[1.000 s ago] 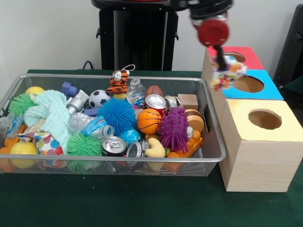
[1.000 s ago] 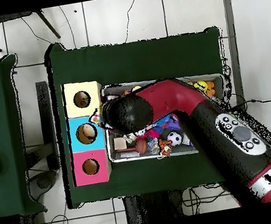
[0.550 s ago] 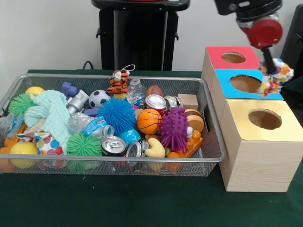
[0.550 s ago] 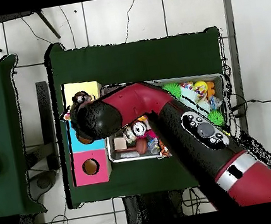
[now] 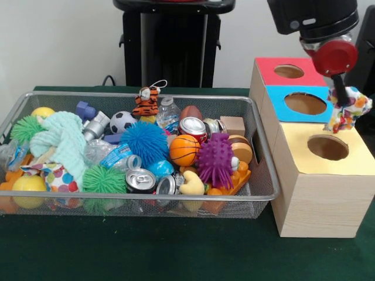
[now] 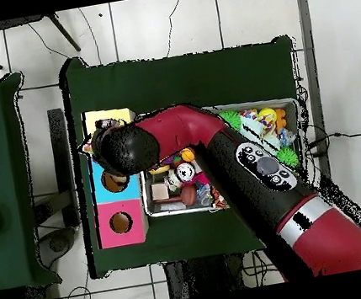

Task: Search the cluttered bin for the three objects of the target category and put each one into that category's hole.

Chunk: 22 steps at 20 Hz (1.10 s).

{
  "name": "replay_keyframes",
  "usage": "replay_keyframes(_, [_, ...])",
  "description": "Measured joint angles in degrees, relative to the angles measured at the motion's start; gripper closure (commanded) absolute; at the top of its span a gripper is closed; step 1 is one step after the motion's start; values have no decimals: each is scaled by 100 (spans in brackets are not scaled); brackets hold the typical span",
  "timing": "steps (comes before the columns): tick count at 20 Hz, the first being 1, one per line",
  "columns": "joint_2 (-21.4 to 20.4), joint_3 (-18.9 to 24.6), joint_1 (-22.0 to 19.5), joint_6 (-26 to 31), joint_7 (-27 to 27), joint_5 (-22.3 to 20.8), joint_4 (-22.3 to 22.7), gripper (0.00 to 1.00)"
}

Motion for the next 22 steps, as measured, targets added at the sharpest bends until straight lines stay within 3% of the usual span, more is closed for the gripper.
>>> replay_keyframes(15, [387, -360, -5, 0, 0, 1, -659, 100])
replay_keyframes(22, [559, -671, 82, -1, 0, -5, -727, 100])
